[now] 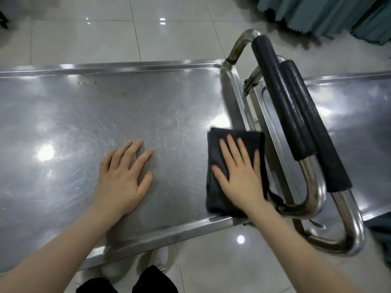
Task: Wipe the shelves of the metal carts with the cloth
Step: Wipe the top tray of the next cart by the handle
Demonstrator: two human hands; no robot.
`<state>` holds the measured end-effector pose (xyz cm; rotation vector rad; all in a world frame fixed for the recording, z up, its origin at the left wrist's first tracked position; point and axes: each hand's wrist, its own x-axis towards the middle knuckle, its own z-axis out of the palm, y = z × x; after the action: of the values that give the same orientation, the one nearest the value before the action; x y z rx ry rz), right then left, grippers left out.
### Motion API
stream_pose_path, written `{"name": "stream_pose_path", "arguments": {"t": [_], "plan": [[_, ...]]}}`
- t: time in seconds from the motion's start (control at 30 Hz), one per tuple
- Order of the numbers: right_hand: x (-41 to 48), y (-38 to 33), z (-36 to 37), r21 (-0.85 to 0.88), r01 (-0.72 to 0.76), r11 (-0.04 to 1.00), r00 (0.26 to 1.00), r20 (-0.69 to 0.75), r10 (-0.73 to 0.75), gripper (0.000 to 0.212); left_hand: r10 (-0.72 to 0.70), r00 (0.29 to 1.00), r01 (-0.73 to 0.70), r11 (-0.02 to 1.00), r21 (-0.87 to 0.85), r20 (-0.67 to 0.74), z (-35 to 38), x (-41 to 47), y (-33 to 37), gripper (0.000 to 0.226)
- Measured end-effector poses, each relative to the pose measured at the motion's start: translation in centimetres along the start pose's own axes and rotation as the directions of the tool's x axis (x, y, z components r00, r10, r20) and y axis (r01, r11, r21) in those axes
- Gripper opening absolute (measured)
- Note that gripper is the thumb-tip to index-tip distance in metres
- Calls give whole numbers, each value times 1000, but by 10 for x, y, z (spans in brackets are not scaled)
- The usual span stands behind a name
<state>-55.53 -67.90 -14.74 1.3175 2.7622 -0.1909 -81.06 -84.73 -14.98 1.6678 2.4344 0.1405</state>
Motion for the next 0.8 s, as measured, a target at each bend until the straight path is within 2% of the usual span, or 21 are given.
{"name": "stream_pose_path", "arguments": {"t": [0.07,0.13,0.33,0.43,0.5,0.63,0.73,0.8], "plan": [[-45,7,6,-32,6,999,1000,7,-6,69,-2,1000,2,1000,-5,0,-1,0,2,59],[-43,15,5,-48,30,998,998,49,-28,70,9,1000,-9,1000,-4,-1,-2,-2,3,59],[114,4,-17,-40,-159,986,987,-24,158,72,18,999,-20,999,-35,-43,0,1,2,57],[156,-22,-18,3,-188,982,982,-15,188,73,13,998,-15,999,-44,-58,1,2,0,56],[136,-38,-12,8,-123,992,992,-23,123,73,12,999,-14,999,-40,-49,0,2,-2,56],[23,-45,5,-26,133,991,991,-30,-134,71,6,1000,-8,998,-57,-28,-2,-2,-1,56],[-30,-13,8,-33,156,987,988,12,-156,70,3,1000,-5,997,-77,-27,-6,-2,1,57],[-19,12,0,-67,118,991,992,52,-114,71,9,1000,-11,996,-83,-28,-6,-1,1,57]]}}
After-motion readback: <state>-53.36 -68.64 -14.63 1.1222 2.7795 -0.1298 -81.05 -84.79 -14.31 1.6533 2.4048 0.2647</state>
